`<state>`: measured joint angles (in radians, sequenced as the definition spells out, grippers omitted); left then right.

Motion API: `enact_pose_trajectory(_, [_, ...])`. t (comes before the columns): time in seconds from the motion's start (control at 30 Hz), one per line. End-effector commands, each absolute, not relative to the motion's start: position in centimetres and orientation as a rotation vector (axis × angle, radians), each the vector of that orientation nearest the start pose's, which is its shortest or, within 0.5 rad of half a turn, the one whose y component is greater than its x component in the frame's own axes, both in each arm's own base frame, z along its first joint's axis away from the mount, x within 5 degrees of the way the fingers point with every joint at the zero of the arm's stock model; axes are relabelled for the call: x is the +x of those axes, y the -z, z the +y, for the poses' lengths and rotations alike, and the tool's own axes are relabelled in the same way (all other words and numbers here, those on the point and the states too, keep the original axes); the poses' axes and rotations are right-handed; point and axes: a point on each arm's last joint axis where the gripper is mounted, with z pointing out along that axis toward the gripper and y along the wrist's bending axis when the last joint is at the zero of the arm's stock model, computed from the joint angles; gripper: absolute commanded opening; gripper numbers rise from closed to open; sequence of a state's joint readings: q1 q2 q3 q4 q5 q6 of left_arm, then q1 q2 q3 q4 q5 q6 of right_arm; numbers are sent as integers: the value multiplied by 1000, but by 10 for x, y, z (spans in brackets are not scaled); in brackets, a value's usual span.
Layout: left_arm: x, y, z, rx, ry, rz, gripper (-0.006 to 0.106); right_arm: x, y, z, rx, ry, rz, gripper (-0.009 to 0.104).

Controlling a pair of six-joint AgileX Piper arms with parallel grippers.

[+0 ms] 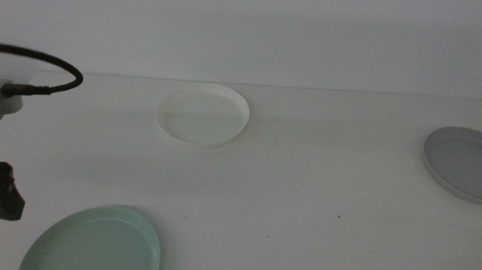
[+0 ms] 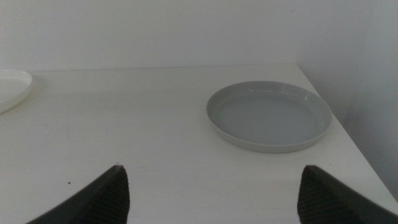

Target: Stack the three bowls on top of each other.

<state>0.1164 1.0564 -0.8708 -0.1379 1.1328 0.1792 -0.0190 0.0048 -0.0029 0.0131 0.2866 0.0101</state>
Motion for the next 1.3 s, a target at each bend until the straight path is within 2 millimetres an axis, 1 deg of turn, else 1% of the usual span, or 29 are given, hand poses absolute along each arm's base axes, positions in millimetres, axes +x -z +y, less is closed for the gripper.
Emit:
enact_pose_trajectory(0.0, [185, -295, 16, 52, 127, 2807, 94, 55, -187, -1, 29, 6, 1768, 92])
enact_pose_trajectory(0.07, [191, -286, 24, 35, 125, 2842, 94, 55, -187, -1, 29, 6, 1768, 92])
enact_pose_trajectory(0.2, [209, -263, 34, 39, 155, 2854, 94, 55, -187, -1, 29, 6, 1768, 92])
enact_pose_trajectory(0.4, [222, -225, 38, 81, 167, 2879, 94, 55, -187, -1, 29, 6, 1768, 92])
enact_pose_trajectory(0.53, [226, -202, 38, 43, 208, 2927, 94, 55, -187, -1, 29, 6, 1768, 92])
enact_pose_trajectory(0.63, [229, -189, 37, 34, 248, 2956, 94, 55, -187, -1, 29, 6, 1768, 92])
enact_pose_trajectory(0.83, [238, -164, 37, 33, 303, 3021, 94, 55, -187, -1, 29, 6, 1768, 92])
enact_pose_trajectory(1.07, [239, -140, 37, 15, 373, 3128, 93, 55, -187, -1, 29, 6, 1768, 92])
enact_pose_trajectory(1.17, [238, -136, 36, 14, 396, 3158, 88, 55, -187, -1, 29, 6, 1768, 92])
enact_pose_trajectory(1.27, [236, -136, 36, 12, 412, 3174, 76, 55, -187, -1, 29, 6, 1768, 92])
